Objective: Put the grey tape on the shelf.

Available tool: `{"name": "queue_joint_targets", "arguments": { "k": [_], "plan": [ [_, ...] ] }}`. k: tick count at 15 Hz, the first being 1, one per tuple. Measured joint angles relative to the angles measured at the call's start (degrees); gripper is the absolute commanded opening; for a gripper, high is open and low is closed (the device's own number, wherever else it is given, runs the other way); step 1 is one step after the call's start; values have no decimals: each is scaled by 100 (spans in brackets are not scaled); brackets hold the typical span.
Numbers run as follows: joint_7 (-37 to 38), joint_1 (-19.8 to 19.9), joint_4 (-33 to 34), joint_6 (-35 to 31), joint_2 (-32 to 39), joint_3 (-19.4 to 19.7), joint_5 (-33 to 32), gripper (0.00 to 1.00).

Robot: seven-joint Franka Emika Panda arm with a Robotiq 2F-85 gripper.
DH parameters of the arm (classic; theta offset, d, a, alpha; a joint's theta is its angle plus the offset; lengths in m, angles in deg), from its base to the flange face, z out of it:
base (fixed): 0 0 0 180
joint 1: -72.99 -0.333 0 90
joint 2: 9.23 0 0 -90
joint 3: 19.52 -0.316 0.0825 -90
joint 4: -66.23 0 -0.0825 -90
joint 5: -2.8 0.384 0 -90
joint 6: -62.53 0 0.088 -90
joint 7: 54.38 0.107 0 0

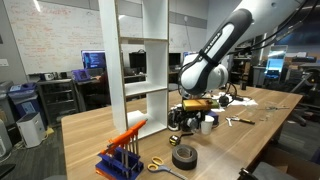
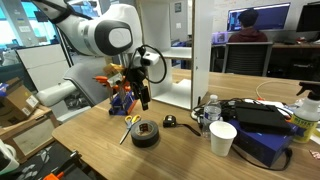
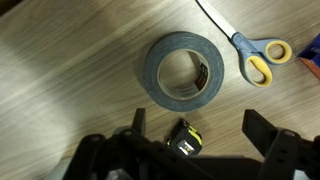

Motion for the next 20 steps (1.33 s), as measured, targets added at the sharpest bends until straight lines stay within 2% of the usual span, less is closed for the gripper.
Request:
{"name": "queue_joint_targets", "arguments": {
  "k": [10, 20],
  "plan": [
    [-277, -146, 219, -519, 1384, 249, 132, 100],
    [-570, -301, 670, -752, 2270, 642, 142, 100]
  ]
}}
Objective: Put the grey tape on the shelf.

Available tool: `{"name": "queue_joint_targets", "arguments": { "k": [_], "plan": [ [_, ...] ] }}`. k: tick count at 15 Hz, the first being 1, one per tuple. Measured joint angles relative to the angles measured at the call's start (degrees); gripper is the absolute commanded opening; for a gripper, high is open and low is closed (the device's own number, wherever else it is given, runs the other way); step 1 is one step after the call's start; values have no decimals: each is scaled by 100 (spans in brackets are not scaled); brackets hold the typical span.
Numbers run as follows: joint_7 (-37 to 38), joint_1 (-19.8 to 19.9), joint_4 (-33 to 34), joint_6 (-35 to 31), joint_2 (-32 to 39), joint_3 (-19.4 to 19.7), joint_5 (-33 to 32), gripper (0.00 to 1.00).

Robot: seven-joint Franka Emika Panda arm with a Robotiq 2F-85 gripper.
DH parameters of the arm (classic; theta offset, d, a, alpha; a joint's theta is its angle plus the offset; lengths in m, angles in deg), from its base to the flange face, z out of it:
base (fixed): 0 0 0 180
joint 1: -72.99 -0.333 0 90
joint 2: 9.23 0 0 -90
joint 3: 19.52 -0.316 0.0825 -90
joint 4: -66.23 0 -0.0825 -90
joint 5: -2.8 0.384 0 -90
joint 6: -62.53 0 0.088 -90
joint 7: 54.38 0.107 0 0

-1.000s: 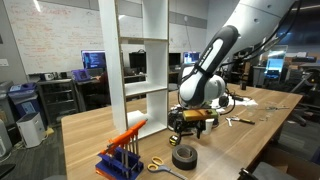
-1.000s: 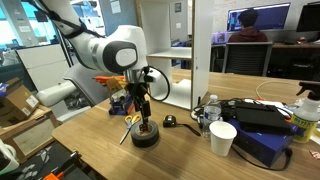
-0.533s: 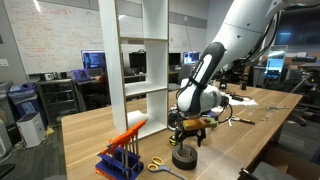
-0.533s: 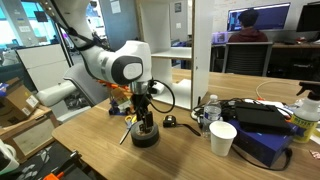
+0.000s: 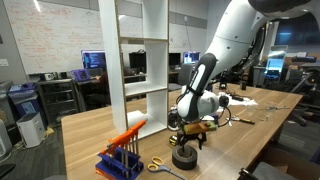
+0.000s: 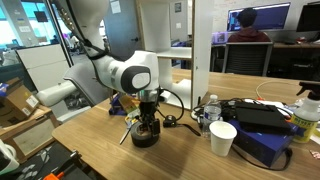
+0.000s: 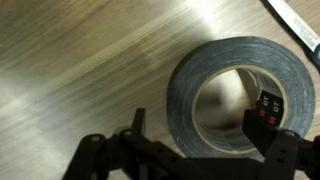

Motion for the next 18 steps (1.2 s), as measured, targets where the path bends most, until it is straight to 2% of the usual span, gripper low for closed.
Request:
{"name": "queue_joint_targets", "arguments": {
  "k": [3, 4, 13, 14, 15, 18],
  "plan": [
    [-80, 1, 106, -80, 233, 153, 0, 100],
    [-105, 2, 138, -101, 306, 187, 1, 83],
    [-346, -18, 227, -376, 607, 176, 57, 7],
    [-384, -17, 226, -399, 609, 168, 95, 2],
    [-442, -15, 224, -412, 609, 161, 142, 6],
    [-601, 29, 222, -454, 608, 135, 335, 6]
  ]
}}
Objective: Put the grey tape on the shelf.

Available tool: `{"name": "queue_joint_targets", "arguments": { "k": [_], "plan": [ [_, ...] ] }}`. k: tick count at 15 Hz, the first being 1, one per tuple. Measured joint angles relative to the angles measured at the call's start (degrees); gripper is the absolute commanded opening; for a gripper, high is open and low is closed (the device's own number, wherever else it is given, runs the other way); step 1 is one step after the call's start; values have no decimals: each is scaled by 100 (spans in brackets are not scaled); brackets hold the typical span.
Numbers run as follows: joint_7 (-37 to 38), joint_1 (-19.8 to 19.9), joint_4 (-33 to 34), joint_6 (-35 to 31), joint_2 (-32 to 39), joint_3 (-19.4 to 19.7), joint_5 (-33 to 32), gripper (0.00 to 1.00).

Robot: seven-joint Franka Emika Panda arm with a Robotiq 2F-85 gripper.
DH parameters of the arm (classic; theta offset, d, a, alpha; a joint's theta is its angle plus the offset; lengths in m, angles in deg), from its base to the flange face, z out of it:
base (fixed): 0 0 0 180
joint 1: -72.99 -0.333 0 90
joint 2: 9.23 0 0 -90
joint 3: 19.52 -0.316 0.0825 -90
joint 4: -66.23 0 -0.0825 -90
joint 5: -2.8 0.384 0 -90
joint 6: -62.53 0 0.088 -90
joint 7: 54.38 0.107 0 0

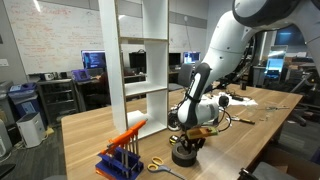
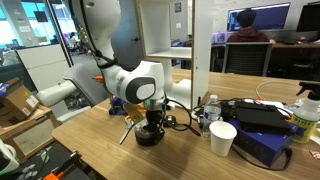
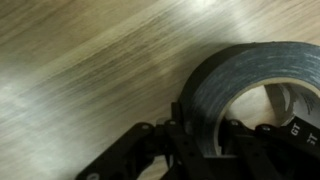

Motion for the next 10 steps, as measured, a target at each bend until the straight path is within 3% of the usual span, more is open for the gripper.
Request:
{"name": "queue_joint_targets", "arguments": {
  "k": [4, 10],
  "plan": [
    [-231, 175, -91, -16, -256, -122, 378, 6],
    [-317, 260, -728, 60, -1794, -124, 531, 6]
  ]
}}
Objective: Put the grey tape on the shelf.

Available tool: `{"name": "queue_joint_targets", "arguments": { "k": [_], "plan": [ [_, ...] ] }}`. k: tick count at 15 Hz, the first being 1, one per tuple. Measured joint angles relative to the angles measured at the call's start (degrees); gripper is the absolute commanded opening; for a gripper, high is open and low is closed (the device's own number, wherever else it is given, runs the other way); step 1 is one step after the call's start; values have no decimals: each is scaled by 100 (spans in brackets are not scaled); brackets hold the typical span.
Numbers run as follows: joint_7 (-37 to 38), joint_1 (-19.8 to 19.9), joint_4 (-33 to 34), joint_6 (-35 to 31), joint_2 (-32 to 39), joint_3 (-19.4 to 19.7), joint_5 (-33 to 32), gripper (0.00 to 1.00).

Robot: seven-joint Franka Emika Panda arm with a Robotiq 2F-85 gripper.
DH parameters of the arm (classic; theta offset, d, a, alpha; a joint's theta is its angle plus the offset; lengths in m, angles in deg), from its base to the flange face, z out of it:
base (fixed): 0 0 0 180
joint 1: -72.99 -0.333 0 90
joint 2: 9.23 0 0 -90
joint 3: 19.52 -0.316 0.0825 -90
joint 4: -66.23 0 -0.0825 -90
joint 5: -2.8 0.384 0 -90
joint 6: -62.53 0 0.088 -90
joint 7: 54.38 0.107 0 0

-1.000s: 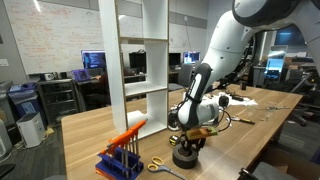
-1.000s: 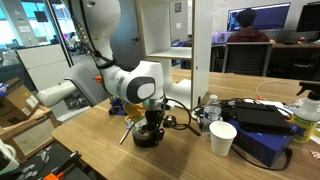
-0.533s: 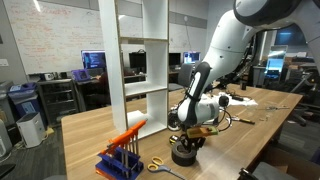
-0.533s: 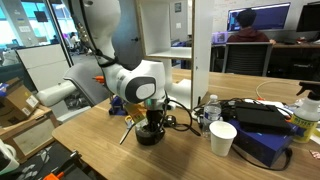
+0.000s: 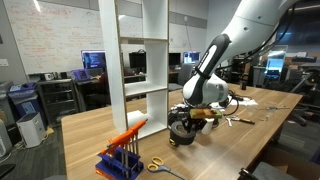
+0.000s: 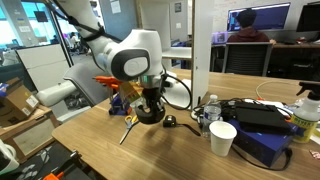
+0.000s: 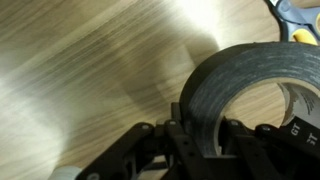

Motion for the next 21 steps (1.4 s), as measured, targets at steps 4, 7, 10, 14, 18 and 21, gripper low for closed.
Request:
{"name": "queue_joint_targets", "arguments": {
  "k": [4, 7, 10, 14, 18, 21],
  "plan": [
    [19, -16, -348, 219, -1174, -4, 45, 6],
    [131, -42, -487, 338, -2065, -30, 109, 6],
    [393, -38, -516, 414, -2912, -108, 109, 6],
    [1019, 72, -401, 486, -3891, -407, 91, 6],
    [1657, 461, 55, 501, -4124, -949, -136, 6],
    [2152, 850, 512, 500, -3850, -1351, -449, 6]
  ]
}}
